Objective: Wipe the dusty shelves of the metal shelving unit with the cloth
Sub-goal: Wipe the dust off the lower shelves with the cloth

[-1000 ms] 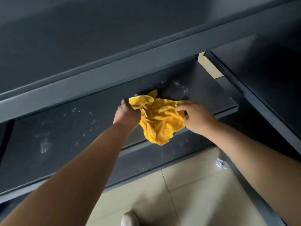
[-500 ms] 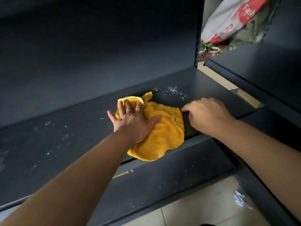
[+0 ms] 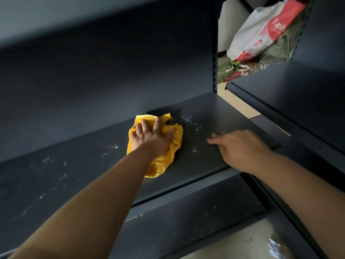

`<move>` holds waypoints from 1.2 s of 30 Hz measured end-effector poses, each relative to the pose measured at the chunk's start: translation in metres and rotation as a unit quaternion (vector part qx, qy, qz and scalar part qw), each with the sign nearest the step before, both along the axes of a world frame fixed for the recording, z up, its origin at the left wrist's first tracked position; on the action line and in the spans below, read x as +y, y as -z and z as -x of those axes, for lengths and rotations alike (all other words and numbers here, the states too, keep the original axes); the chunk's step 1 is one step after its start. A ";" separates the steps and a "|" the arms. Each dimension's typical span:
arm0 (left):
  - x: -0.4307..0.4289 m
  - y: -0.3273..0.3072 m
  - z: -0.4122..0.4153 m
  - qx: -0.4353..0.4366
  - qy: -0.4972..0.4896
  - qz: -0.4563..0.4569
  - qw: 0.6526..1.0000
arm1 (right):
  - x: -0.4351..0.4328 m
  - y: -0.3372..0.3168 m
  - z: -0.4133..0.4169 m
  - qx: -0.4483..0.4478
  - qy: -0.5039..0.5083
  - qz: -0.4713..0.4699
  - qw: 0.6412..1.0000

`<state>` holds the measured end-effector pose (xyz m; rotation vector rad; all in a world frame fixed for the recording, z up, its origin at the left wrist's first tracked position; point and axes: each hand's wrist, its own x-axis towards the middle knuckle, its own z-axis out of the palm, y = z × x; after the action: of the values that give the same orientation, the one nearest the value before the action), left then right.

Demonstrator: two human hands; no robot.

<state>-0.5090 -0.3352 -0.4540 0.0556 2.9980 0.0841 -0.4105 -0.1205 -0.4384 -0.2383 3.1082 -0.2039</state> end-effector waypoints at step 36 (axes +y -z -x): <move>0.083 0.002 0.028 0.043 0.069 -0.034 0.996 | 0.062 0.016 -0.059 0.168 0.082 0.122 0.975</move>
<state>-0.5369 -0.2524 -0.4556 0.2809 3.0652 0.1725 -0.3516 -0.0587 -0.4549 -0.0186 3.4357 -0.6118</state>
